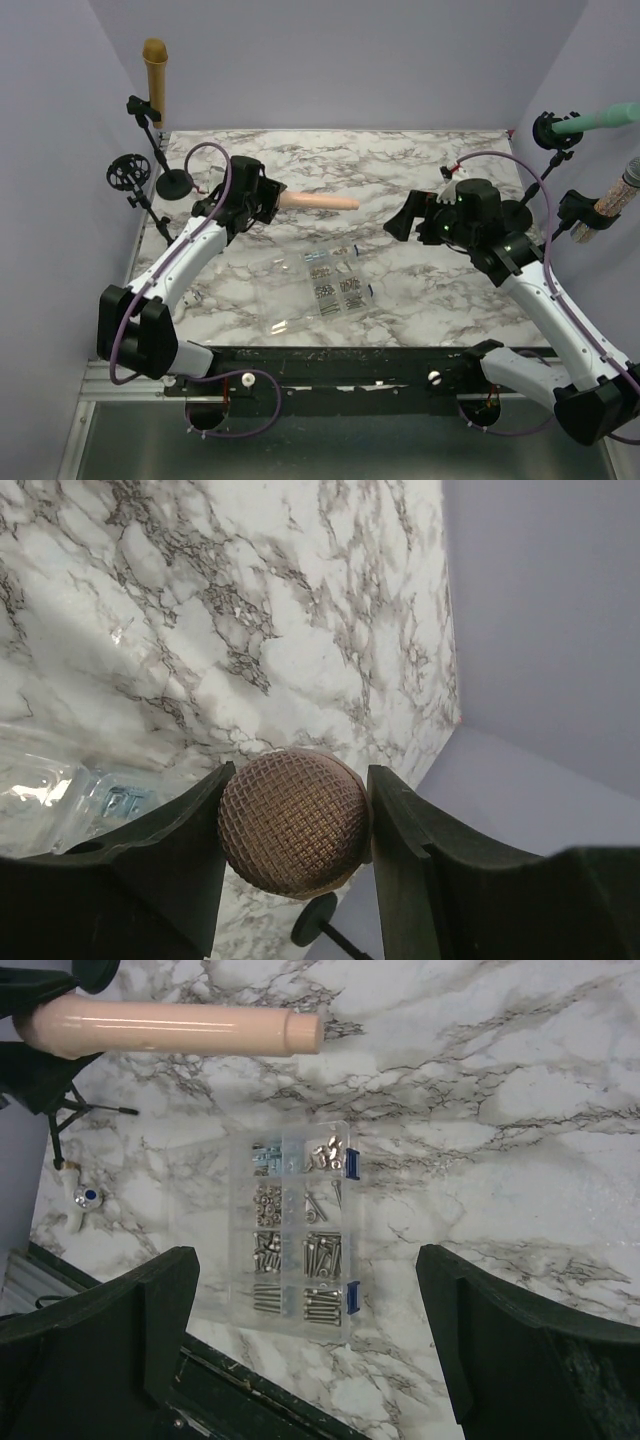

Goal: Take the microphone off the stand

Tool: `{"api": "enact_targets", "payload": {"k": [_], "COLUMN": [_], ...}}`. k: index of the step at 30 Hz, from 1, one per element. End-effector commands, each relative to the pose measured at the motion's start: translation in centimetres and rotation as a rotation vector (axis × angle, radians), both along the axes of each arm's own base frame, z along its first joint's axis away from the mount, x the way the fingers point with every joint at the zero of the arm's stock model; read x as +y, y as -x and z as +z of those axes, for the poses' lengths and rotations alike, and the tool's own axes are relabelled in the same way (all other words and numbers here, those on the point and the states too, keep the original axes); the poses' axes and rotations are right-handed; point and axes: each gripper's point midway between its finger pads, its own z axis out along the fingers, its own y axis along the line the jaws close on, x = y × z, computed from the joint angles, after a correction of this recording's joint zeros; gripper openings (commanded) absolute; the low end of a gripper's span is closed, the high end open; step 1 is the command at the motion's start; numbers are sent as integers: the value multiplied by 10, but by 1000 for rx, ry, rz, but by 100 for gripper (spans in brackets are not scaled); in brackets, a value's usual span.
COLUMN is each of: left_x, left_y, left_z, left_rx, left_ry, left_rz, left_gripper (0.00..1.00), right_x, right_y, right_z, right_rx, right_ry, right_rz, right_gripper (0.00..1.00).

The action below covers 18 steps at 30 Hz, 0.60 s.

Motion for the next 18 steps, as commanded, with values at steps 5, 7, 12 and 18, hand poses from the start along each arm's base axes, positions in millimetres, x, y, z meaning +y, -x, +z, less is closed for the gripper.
{"api": "enact_targets", "payload": {"k": [5, 7, 12, 18], "left_x": [-18, -23, -36, -36], "left_y": [-17, -14, -11, -6], "left_z": [-52, -67, -104, -138], "left_rx": [195, 245, 358, 429], "left_ry": [205, 221, 263, 259], "left_rz": [176, 190, 187, 219], "left_gripper": [0, 0, 0, 0], "right_x": [-7, -8, -11, -14], "right_y": [9, 9, 10, 11], "right_z": [-10, -11, -16, -21], "right_rx": [21, 22, 25, 30], "right_ry": [23, 28, 40, 53], "right_rz": [-17, -20, -30, -38], "right_gripper": [100, 100, 100, 100]}}
